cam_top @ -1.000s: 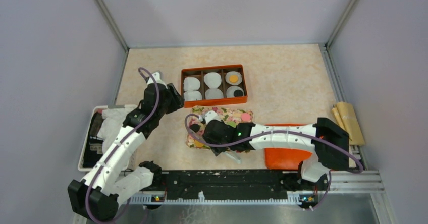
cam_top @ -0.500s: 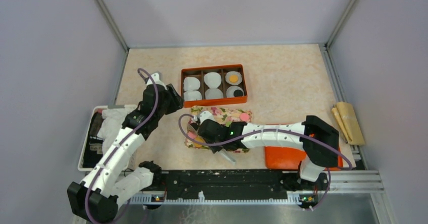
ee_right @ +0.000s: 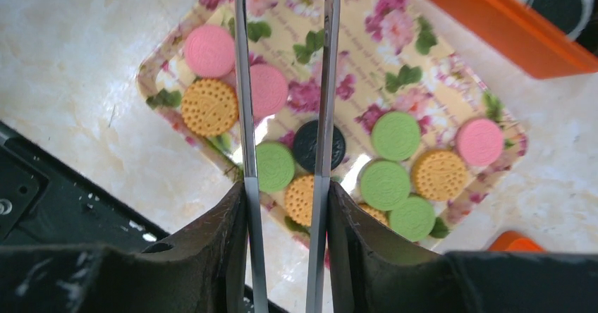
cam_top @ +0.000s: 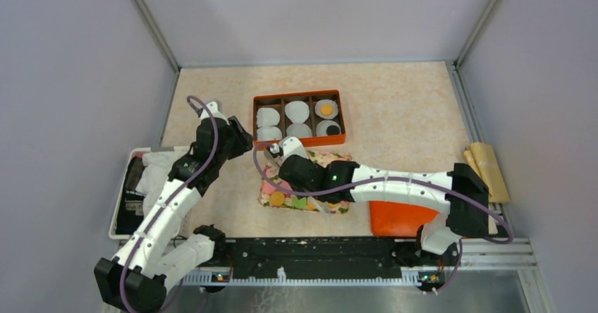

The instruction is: Pack the cookies

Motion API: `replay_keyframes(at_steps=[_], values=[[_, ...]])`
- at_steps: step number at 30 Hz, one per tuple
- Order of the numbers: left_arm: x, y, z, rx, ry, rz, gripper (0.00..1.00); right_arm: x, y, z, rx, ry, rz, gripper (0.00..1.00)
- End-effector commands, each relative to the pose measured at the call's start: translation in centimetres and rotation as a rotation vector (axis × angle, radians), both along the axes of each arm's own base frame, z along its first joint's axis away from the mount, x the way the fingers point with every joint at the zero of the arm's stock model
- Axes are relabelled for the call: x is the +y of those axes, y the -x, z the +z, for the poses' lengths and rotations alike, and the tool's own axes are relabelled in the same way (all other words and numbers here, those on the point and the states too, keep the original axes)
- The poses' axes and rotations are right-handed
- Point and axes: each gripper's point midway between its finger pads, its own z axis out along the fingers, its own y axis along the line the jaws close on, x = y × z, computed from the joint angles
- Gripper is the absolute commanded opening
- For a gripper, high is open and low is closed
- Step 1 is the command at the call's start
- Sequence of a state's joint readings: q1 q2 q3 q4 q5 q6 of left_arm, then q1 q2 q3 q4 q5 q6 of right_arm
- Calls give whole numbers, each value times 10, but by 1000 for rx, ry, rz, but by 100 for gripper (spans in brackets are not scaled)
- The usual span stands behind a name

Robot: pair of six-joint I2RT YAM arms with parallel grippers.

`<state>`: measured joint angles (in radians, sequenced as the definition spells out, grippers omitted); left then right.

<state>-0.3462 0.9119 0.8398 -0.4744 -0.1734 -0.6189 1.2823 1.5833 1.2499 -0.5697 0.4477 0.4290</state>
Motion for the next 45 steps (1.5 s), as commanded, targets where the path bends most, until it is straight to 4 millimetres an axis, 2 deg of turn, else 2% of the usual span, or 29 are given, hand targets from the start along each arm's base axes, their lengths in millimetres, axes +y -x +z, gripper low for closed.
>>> replay_keyframes(at_steps=[1,4,10,15,20,26,31,35,41,43,45], values=[[10,-9,18,-40,11,48,56,-12,-36,54,-153,-24,-107,2],[12,-12,18,-32,30,48,56,-20,-64,59,-168,-32,-153,3],[9,-14,13,-21,47,26,56,-21,-120,62,-189,-53,-218,3],[12,-13,12,-24,38,29,56,-18,-160,47,-168,-25,-239,3],[15,-13,11,-24,33,30,56,-12,-183,33,-156,6,-242,3],[17,-13,8,-19,29,31,56,-11,-198,15,-137,41,-248,5],[16,-13,7,-21,33,24,56,-16,-205,5,-147,91,-283,27],[17,-11,6,-21,33,23,56,-16,-210,1,-152,96,-287,30],[18,-9,7,-21,29,19,56,-16,-213,2,-161,108,-292,40],[17,-9,8,-25,29,14,56,-17,-214,3,-167,110,-294,47],[17,-8,8,-27,29,10,56,-17,-215,5,-173,107,-294,48]])
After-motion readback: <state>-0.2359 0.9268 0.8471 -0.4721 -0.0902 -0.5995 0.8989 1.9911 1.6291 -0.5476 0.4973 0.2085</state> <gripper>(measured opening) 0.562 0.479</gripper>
